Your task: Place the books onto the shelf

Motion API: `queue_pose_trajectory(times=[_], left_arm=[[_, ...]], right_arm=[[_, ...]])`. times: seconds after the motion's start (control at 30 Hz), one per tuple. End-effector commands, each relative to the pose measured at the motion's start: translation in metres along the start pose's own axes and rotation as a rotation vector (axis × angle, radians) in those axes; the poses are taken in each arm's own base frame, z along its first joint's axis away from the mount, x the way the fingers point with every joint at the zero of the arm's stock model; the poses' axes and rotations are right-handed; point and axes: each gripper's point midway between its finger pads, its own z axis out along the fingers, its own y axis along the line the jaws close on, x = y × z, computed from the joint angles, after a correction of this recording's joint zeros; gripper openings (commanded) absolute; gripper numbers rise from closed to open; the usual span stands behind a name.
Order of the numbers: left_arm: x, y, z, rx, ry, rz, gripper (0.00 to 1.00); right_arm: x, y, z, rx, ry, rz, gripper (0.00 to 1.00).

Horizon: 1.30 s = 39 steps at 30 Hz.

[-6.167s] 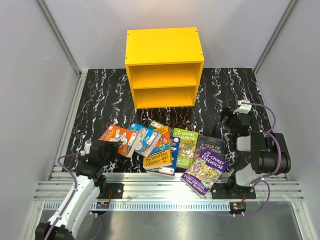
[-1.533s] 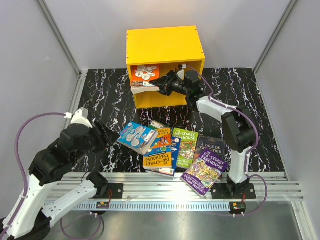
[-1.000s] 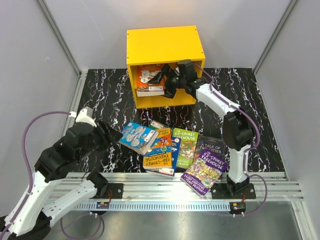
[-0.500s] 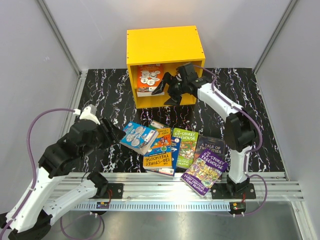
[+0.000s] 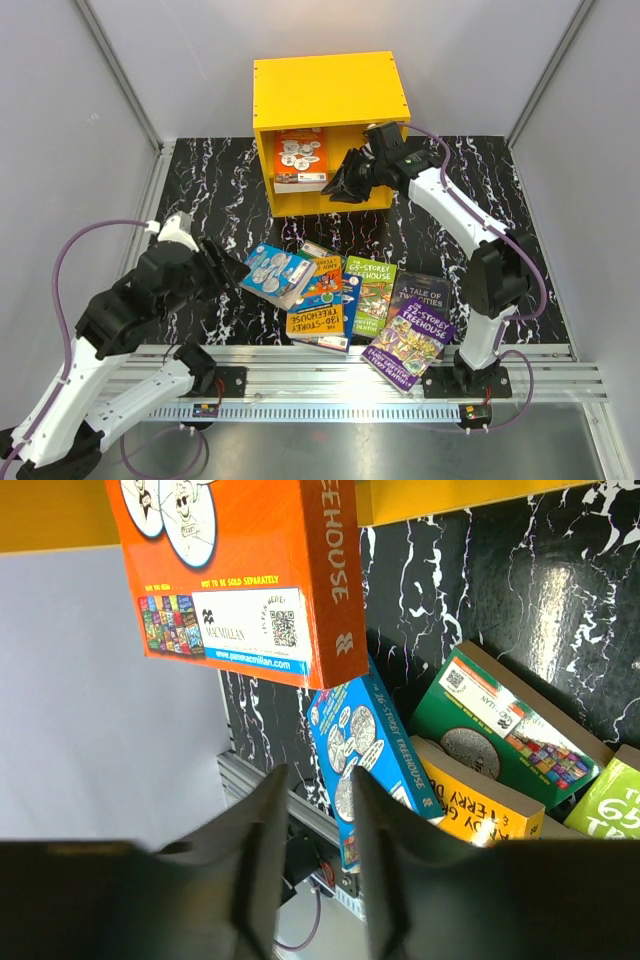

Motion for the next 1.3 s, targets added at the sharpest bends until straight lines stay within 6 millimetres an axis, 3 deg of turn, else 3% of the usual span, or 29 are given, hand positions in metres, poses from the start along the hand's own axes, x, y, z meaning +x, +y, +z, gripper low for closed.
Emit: queue_pose_trajectory(times=[0.0, 0.13, 0.57, 1.0, 1.27], left_arm=[[-0.003, -0.005, -0.004, 0.03, -0.012, -0.02, 0.62], [-0.002, 0.001, -0.01, 0.017, -0.016, -0.024, 0.61], [0.003, 0.013, -0.017, -0.02, -0.004, -0.009, 0.62], [0.007, 0.006, -0.001, -0.02, 0.043, 0.05, 0.63], [0.005, 0.003, 0.005, -0.032, 0.052, 0.089, 0.63]], right_arm=[[-0.024, 0.027, -0.012, -0.086, -0.113, -0.084, 0.35], [-0.034, 0.026, -0.004, -0.084, -0.144, -0.088, 0.22], [-0.075, 0.03, -0.003, -0.03, -0.284, -0.093, 0.26], [-0.093, 0.048, 0.025, -0.118, -0.306, -0.01, 0.25], [-0.083, 0.073, 0.05, -0.17, -0.281, -0.001, 0.25]])
